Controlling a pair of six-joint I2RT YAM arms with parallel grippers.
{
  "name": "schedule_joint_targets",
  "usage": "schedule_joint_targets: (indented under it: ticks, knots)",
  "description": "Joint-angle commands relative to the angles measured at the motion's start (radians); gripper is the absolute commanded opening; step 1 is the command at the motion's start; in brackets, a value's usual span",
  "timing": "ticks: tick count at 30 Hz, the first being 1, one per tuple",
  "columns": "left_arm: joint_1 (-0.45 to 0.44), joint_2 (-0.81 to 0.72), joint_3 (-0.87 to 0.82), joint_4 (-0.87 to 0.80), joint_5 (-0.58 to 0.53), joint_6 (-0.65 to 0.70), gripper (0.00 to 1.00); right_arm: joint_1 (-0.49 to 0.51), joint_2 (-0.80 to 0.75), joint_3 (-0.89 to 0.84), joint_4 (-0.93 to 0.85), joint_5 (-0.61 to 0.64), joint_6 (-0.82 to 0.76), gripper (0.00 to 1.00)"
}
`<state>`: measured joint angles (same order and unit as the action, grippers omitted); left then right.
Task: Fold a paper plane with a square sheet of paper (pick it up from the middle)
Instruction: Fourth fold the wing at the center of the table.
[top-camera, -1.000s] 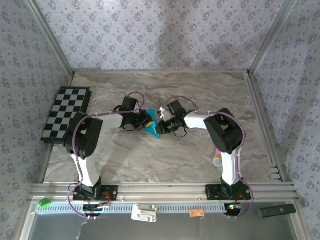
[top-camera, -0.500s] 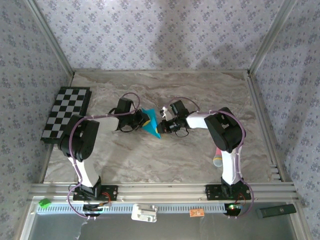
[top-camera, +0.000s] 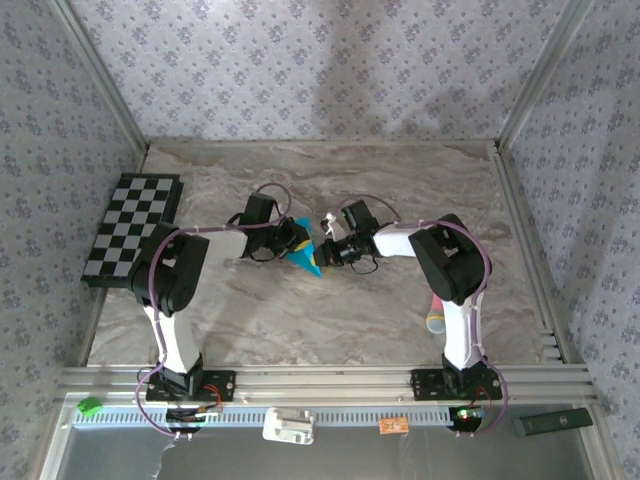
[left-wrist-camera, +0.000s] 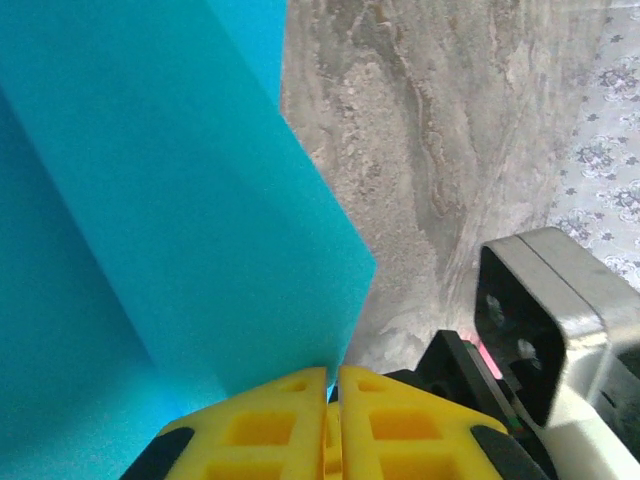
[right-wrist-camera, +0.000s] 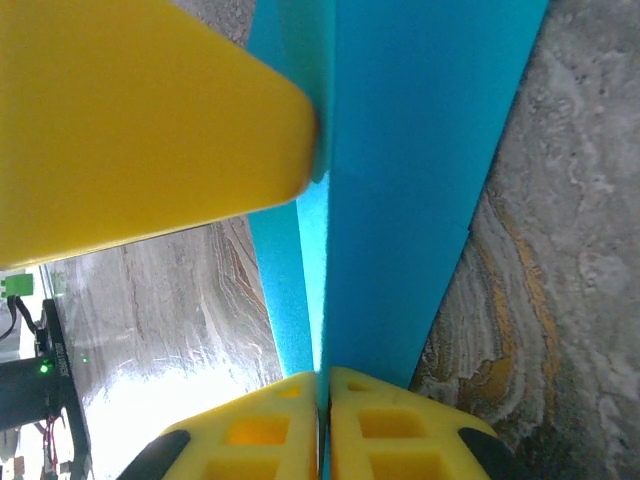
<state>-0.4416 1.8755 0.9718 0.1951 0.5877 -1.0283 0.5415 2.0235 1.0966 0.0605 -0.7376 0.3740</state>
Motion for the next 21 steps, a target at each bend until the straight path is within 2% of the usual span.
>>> schedule_joint_targets:
  ticks: [1, 10, 21]
  knots:
    - [-0.003, 0.026, 0.027, -0.023, 0.012, 0.025, 0.11, -0.026, 0.037, -0.027, -0.058, 0.063, 0.003, 0.14]
    - [-0.003, 0.045, 0.046, -0.03, 0.012, 0.027, 0.11, -0.034, 0.022, -0.027, -0.074, 0.049, 0.019, 0.18]
    - [-0.003, 0.057, 0.057, -0.036, 0.016, 0.03, 0.11, -0.035, 0.034, -0.023, -0.11, 0.075, 0.028, 0.13]
